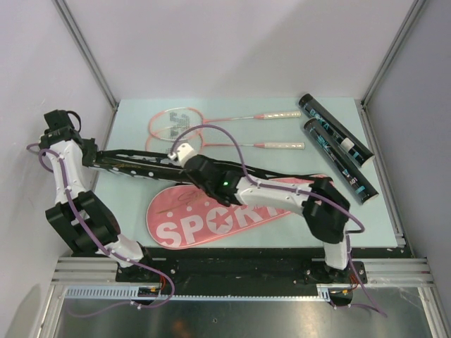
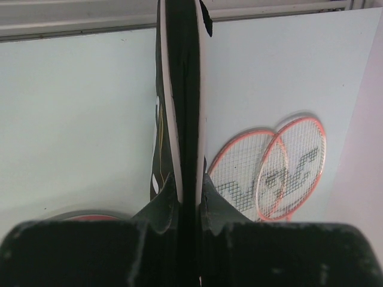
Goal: Pack up the badminton gear
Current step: Zip the racket bag at the center of the board.
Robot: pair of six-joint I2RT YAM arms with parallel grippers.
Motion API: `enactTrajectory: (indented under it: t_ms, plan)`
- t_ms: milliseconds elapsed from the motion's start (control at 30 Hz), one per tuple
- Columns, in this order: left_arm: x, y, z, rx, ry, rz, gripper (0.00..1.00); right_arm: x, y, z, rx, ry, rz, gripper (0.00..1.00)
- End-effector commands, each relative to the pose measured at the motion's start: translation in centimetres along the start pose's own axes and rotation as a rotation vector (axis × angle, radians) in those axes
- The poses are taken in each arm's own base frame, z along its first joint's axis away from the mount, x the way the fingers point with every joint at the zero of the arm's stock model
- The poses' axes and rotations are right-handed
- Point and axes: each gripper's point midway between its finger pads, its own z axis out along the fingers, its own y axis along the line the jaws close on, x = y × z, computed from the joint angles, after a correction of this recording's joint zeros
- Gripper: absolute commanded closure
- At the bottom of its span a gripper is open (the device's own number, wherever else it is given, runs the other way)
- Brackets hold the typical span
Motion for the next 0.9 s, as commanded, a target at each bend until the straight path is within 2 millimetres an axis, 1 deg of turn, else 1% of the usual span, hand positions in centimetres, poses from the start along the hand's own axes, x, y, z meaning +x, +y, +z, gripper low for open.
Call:
enactTrajectory:
  t_ms: [0,33,100,133,167,200,233,267,300,333,367,400,433,467,500,567,600,633,667,700,767,800,833,867]
  plan:
    - [-3.9,1.5,0.6,-0.072,-0.171,-0.042,1.0,3.2,-5.6,-3.9,0.141,0.08,0.028,1.0]
    - [-3.9,1.4,0.6,-0.072,-0.172,-0.042,1.0,3.3,-6.4,-5.0,0.152,0.075,0.044,1.0]
    - [-4.2,1.5,0.6,-0.076,-0.182,-0.044,1.0,4.6,-8.0,-5.9,0.189,0.091,0.06,1.0]
    - [-4.3,1.5,0.5,-0.074,-0.187,-0.043,1.0,6.9,-8.6,-6.4,0.197,0.133,0.051,1.0]
    - [-4.4,1.5,0.5,-0.077,-0.191,-0.043,1.0,7.0,-10.0,-7.2,0.219,0.13,0.078,1.0]
    - [-4.6,1.6,0.5,-0.081,-0.199,-0.042,1.0,8.1,-10.8,-7.7,0.234,0.148,0.082,1.0]
    - [-4.7,1.5,0.4,-0.081,-0.205,-0.041,1.0,10.5,-11.3,-8.1,0.252,0.189,0.08,1.0]
    - [-4.9,1.5,0.4,-0.083,-0.213,-0.04,0.99,10.8,-12.2,-8.9,0.269,0.188,0.102,1.0]
    - [-5.0,1.5,0.4,-0.086,-0.218,-0.039,1.0,12.2,-13.8,-9.3,0.302,0.225,0.114,1.0]
    - [-5.2,1.6,0.4,-0.09,-0.227,-0.041,1.0,13.0,-14.7,-9.8,0.325,0.24,0.127,1.0]
    - [-5.4,1.5,0.3,-0.09,-0.232,-0.041,1.0,14.3,-15.5,-10.9,0.343,0.256,0.144,1.0]
    - [-5.4,1.7,0.5,-0.098,-0.234,-0.041,1.0,15.4,-16.8,-11.4,0.369,0.275,0.17,1.0]
    - [-5.6,1.7,0.5,-0.102,-0.244,-0.042,1.0,16.2,-17.4,-11.9,0.382,0.286,0.192,1.0]
    - [-5.6,1.8,0.6,-0.108,-0.244,-0.044,1.0,17.7,-17.9,-12.4,0.392,0.316,0.202,1.0]
    - [-5.6,1.9,0.9,-0.115,-0.242,-0.042,1.0,18.8,-19.2,-13.1,0.431,0.339,0.235,1.0]
    - [-5.6,1.9,1.0,-0.117,-0.243,-0.045,1.0,20.6,-20.5,-13.7,0.473,0.372,0.263,1.0]
    - [-5.7,1.9,1.0,-0.118,-0.244,-0.045,1.0,22.3,-20.6,-13.9,0.471,0.397,0.298,1.0]
    - [-5.6,1.9,1.0,-0.117,-0.242,-0.045,1.0,23.1,-21.5,-13.9,0.484,0.405,0.328,1.0]
    - [-5.6,1.9,1.1,-0.116,-0.236,-0.044,1.0,23.3,-21.1,-13.6,0.458,0.402,0.335,1.0]
    - [-5.5,1.9,1.2,-0.116,-0.231,-0.044,1.0,23.1,-21.2,-13.1,0.444,0.383,0.317,1.0]
    - [-5.3,1.7,1.1,-0.107,-0.218,-0.041,1.0,21.8,-20.7,-12.4,0.404,0.34,0.325,1.0]
    - [-5.1,1.7,1.2,-0.103,-0.208,-0.039,0.99,20.3,-20.8,-12.0,0.378,0.296,0.339,0.99]
    - [-4.9,1.5,1.0,-0.094,-0.2,-0.033,1.0,18.2,-20.7,-12.3,0.338,0.245,0.339,0.86]
    - [-4.3,1.3,1.0,-0.076,-0.172,-0.024,1.0,17.6,-19.7,-12.8,0.271,0.26,0.343,0.71]
